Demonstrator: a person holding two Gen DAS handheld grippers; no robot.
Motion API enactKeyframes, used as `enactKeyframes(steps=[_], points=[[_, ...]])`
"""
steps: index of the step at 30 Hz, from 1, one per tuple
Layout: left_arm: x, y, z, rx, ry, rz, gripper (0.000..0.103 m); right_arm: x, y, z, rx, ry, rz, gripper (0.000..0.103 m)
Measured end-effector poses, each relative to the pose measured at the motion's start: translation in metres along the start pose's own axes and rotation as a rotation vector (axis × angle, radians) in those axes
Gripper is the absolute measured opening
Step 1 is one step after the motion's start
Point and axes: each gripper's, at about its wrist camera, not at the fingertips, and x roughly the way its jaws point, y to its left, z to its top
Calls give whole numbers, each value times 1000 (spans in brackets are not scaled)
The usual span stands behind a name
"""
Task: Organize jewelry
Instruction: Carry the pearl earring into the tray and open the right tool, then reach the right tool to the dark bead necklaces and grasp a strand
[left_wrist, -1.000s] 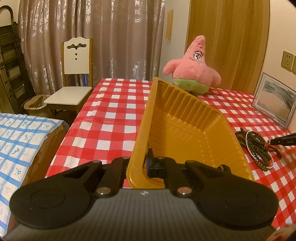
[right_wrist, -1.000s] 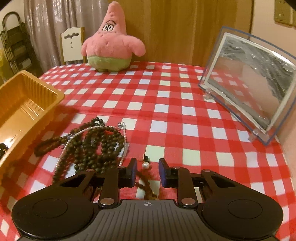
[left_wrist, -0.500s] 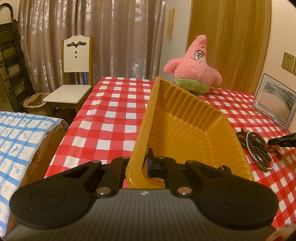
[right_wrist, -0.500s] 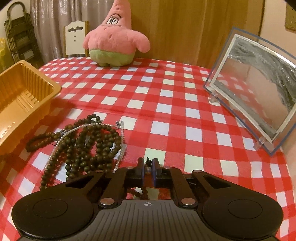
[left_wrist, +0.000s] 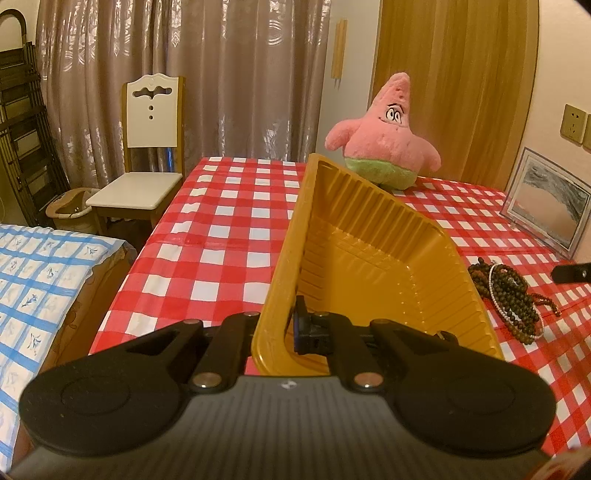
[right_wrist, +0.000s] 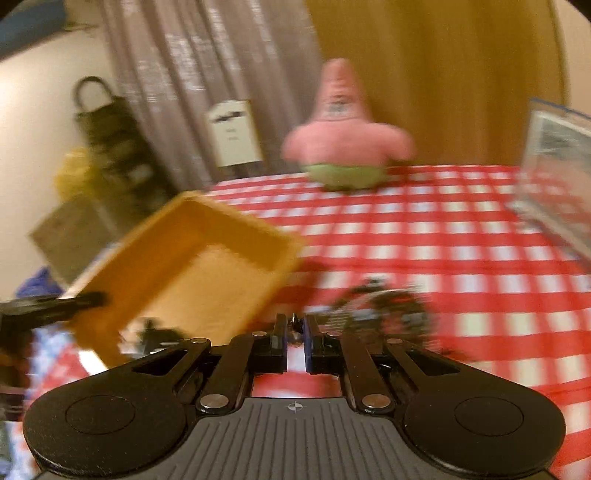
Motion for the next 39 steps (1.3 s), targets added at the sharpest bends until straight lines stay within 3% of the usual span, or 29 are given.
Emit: enactKeyframes(steps=[4, 8, 14, 21, 23, 25, 26, 35, 39], points=[[-1, -1, -1, 4, -2, 1, 5, 21, 52, -5, -7, 25, 133, 8], [-4, -3, -2, 4, -3, 4, 5, 54, 94, -8, -27, 80, 196, 8], [-6, -4, -2, -5, -8, 5, 5, 99, 129, -13, -75, 145, 214, 8], [-6, -3, -2, -10, -8, 5, 5, 129, 138, -21, -79, 176, 236, 9], [-7, -3, -3, -14, -7, 4, 5, 130, 139, -22, -86, 182, 235, 17], [-7, -2, -4, -15, -5, 5, 5, 122, 136, -23, -93, 170, 235, 36], [-7, -3, -5, -17, -5, 5, 5, 119, 135, -23, -90, 158, 234, 39], [-10, -4, -8, -24, -1, 3, 5, 47, 104, -24, -73, 52, 158, 39], [-11, -4, -9, -24, 5, 4, 4, 12, 78, -38, -29, 34, 79, 39]])
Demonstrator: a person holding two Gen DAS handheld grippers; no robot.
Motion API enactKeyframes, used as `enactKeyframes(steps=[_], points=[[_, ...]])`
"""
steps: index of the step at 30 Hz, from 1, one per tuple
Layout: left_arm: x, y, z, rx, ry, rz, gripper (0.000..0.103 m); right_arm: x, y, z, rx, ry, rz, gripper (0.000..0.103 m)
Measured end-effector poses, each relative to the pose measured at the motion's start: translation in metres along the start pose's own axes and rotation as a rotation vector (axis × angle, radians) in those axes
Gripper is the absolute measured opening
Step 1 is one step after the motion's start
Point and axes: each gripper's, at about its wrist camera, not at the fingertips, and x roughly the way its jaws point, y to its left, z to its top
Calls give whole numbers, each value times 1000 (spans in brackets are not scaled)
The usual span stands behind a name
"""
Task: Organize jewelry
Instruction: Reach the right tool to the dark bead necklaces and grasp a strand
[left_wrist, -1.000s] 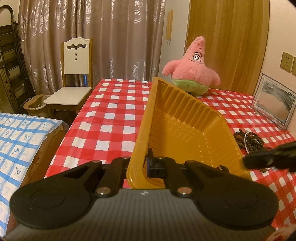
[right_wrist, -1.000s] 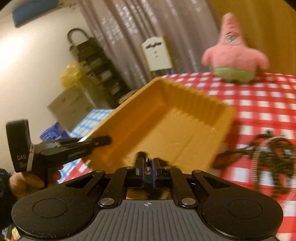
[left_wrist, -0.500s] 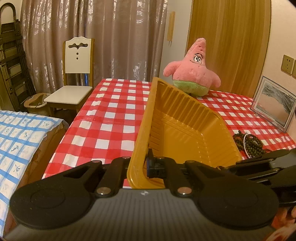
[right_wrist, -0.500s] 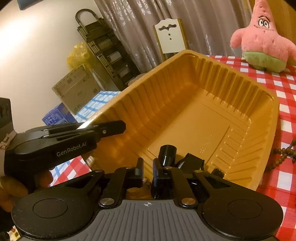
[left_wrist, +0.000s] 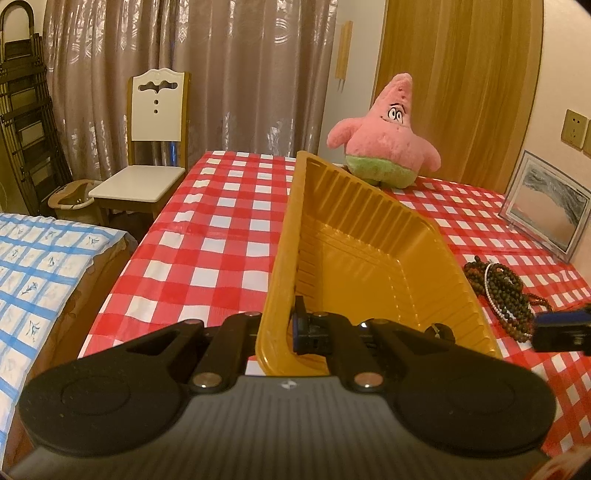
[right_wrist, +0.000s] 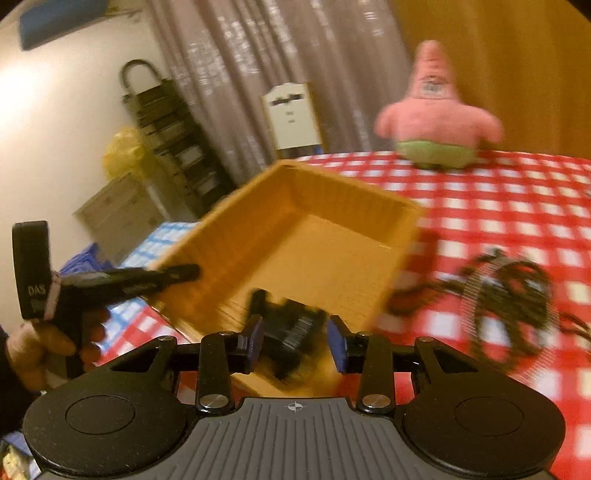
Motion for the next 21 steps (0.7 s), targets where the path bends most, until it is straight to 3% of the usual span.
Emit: enactKeyframes(steps=[12, 21], points=[[-2, -3, -2, 5, 7, 12, 4, -69, -82, -32, 143, 6, -292, 39], [-3, -4, -2, 6, 4, 18, 4, -82, -103, -29, 143, -7, -349, 39]])
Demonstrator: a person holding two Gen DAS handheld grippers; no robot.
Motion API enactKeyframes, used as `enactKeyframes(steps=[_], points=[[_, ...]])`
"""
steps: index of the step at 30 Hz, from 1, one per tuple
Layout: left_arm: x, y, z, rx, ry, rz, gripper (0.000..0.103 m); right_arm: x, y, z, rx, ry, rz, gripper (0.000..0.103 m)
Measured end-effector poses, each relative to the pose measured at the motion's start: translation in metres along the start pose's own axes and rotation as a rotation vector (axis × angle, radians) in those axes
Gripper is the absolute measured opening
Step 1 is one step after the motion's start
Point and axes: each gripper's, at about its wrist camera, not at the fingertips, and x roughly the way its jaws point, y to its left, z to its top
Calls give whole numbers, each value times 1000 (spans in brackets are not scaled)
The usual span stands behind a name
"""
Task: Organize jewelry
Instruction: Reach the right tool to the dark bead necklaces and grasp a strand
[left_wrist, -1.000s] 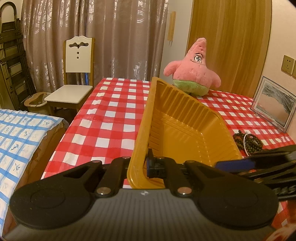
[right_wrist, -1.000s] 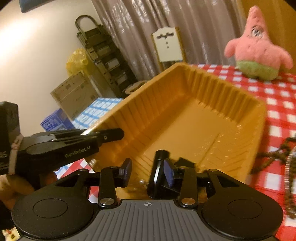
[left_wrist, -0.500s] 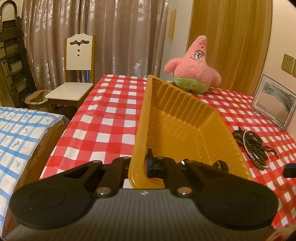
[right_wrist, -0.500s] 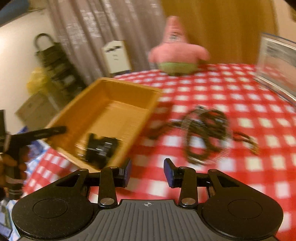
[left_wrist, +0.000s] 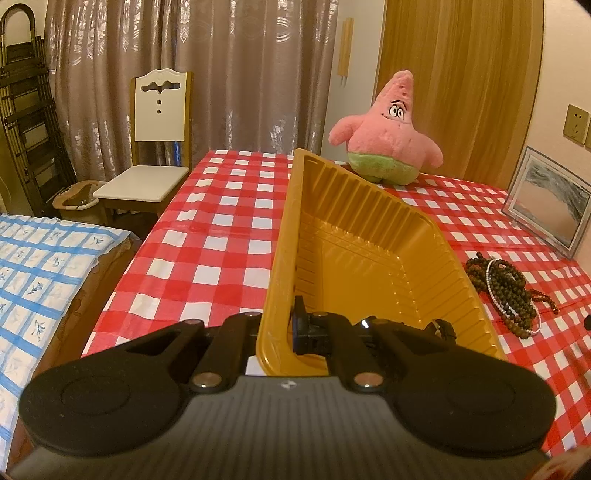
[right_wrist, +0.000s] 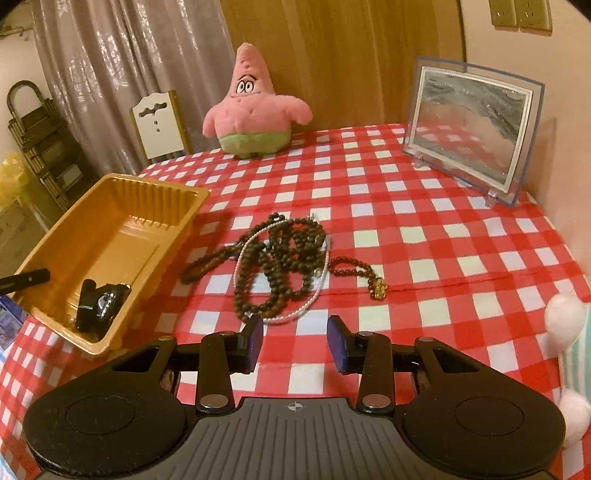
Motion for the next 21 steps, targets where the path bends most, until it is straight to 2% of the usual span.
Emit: enactKeyframes(steps=[21], points=[[-1, 1, 0, -3, 1, 2, 4, 12, -4, 15, -48, -10, 18, 39]])
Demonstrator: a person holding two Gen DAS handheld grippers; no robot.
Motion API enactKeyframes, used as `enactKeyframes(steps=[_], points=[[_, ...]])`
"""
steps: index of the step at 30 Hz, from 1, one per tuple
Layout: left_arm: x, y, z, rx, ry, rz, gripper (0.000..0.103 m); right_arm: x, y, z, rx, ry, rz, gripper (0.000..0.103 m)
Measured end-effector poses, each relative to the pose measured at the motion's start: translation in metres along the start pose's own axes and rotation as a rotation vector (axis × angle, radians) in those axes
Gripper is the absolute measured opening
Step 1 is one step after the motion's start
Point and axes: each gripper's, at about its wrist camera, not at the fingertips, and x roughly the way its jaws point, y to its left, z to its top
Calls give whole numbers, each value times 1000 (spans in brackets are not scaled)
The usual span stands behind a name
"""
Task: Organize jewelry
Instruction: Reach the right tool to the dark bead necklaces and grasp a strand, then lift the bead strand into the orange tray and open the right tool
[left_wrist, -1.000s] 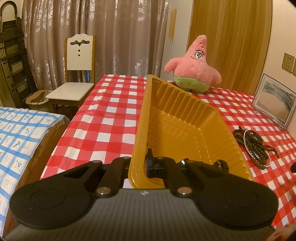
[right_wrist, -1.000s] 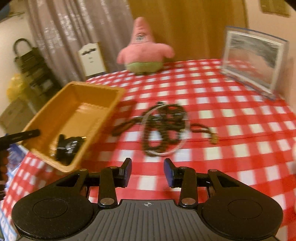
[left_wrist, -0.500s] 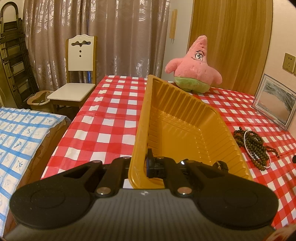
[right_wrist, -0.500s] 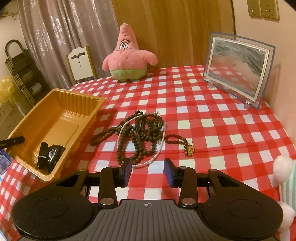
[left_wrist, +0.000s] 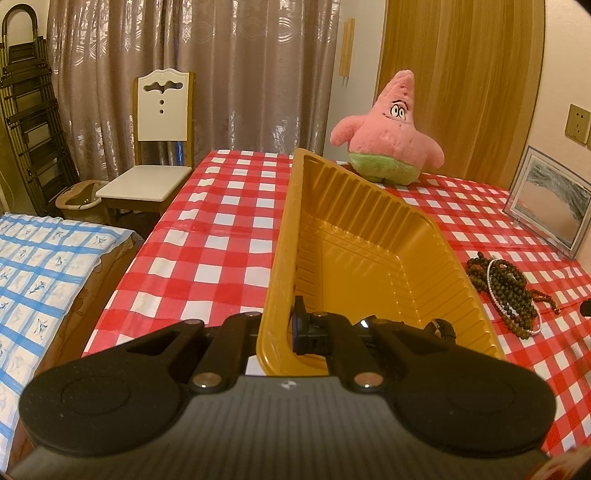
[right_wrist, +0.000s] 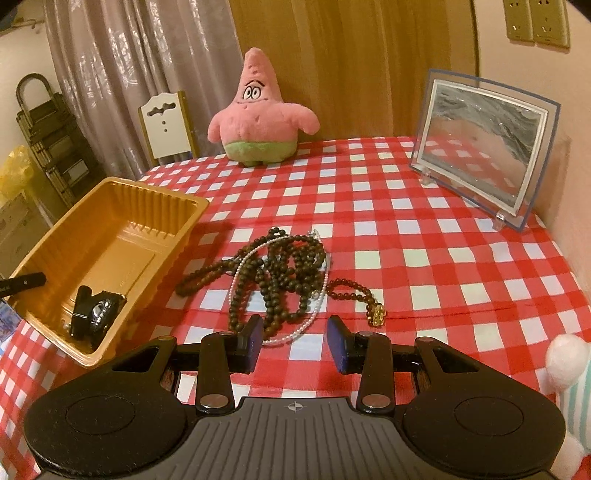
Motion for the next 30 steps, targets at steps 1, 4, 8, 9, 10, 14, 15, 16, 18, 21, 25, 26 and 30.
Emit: enactKeyframes(steps=[1, 4, 8, 9, 10, 14, 15, 16, 18, 21, 25, 26, 30], points=[[0, 0, 0, 0, 0, 1, 4, 2, 0, 1, -5, 1, 3, 39], [-1, 2, 0, -1, 1, 2, 4, 9, -1, 4, -24, 4, 15, 39], [-1, 2, 0, -1, 1, 4, 4, 22, 2, 10, -71, 5, 35, 39], [-2, 2, -1, -2, 1, 3, 4, 26, 2, 12, -84, 5, 39, 39], [-2, 2, -1, -3, 1, 3, 4, 31, 3, 14, -100, 6, 46, 39], [-3, 3, -1, -3, 2, 4, 4, 54, 6, 23, -162, 19, 55, 38], [-3, 3, -1, -4, 2, 4, 4, 60, 7, 24, -179, 26, 54, 38], [-3, 3, -2, -4, 3, 5, 4, 67, 8, 27, -199, 32, 58, 38], [-3, 4, -2, -5, 3, 4, 4, 79, 10, 30, -234, 41, 63, 38], [-3, 3, -2, -3, 3, 5, 4, 94, 14, 35, -281, 45, 64, 38], [-3, 3, -3, -7, 5, 5, 4, 111, 19, 41, -337, 62, 64, 28], [-3, 3, -3, -7, 5, 6, 4, 116, 20, 42, -354, 70, 64, 27], [-2, 4, -4, -6, 9, 7, 4, 132, 25, 43, -409, 89, 43, 25]])
